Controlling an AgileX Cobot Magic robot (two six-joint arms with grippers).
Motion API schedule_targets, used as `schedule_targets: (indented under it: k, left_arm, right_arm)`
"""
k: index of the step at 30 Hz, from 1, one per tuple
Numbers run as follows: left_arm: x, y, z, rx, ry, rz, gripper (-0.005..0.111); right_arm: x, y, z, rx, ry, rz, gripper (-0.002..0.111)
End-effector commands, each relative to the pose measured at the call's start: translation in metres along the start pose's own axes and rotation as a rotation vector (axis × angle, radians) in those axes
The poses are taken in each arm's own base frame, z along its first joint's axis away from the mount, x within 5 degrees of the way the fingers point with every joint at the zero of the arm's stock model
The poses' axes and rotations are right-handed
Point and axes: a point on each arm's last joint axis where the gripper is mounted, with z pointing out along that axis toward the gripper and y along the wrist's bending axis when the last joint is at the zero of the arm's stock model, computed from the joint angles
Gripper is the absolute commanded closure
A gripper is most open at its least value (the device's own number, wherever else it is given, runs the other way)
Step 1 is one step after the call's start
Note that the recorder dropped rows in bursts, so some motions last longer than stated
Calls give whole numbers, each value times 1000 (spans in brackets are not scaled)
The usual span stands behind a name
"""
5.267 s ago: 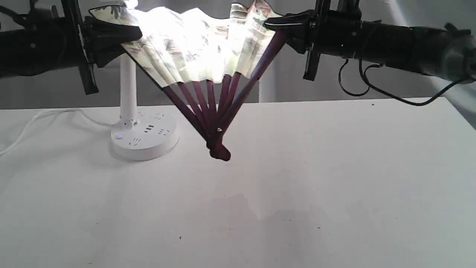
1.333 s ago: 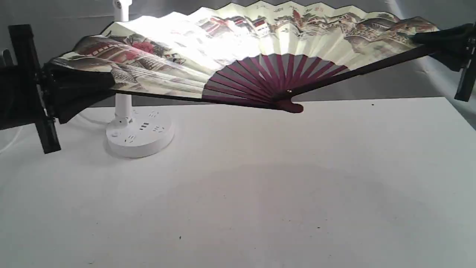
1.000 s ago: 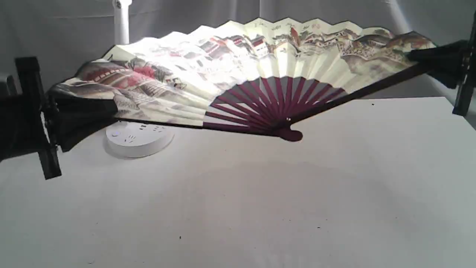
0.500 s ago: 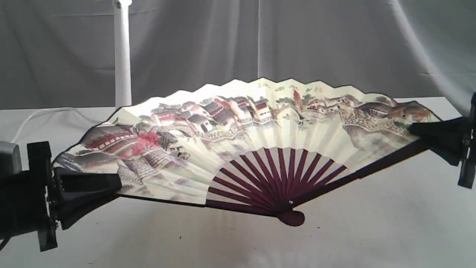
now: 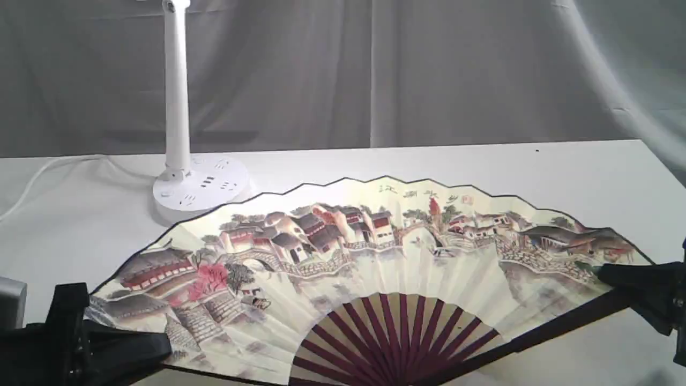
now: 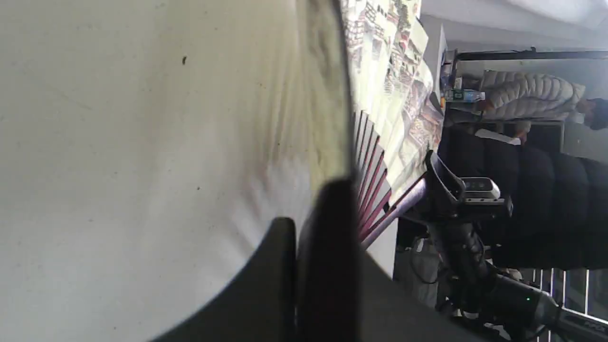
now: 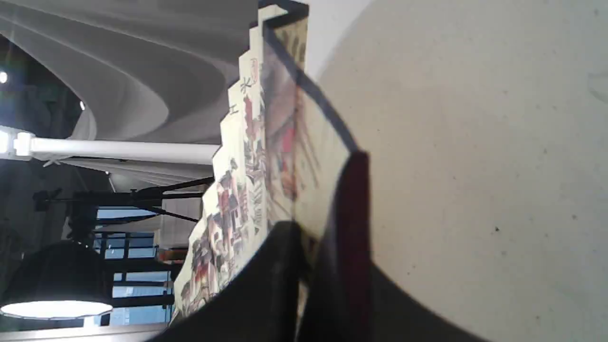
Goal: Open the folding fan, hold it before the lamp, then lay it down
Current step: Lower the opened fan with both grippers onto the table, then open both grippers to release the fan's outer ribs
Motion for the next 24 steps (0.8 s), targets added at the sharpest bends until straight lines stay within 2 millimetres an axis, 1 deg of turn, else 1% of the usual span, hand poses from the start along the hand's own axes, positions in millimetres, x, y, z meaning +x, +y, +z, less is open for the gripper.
schedule_targets:
  k: [1, 5, 10, 16, 17, 19, 22, 24]
  left_arm:
    - [3, 11, -3, -107, -17, 66, 107]
    - [2, 15, -3, -149, -28, 68, 107]
    - [0, 21, -5, -219, -50, 69, 107]
    - [0, 22, -5, -231, -54, 69, 105]
    - [0, 22, -5, -231, -54, 69, 103]
    - [0, 22, -5, -231, -54, 69, 100]
    - [0, 22, -5, -231, -54, 69, 91]
    - [0, 23, -5, -236, -56, 69, 83]
  right_arm:
    - [-4, -3, -4, 49, -55, -63, 108]
    - [-4, -3, -3, 54, -54, -63, 108]
    - [-4, -13, -4, 166, -59, -50, 108]
    - [-4, -13, -3, 168, -54, -62, 108]
    - [-4, -13, -3, 168, -54, -64, 106]
    - [-3, -13, -2, 171, -49, -66, 99]
    - [-3, -15, -1, 194, -47, -67, 85]
    - [-3, -16, -1, 206, -47, -67, 73]
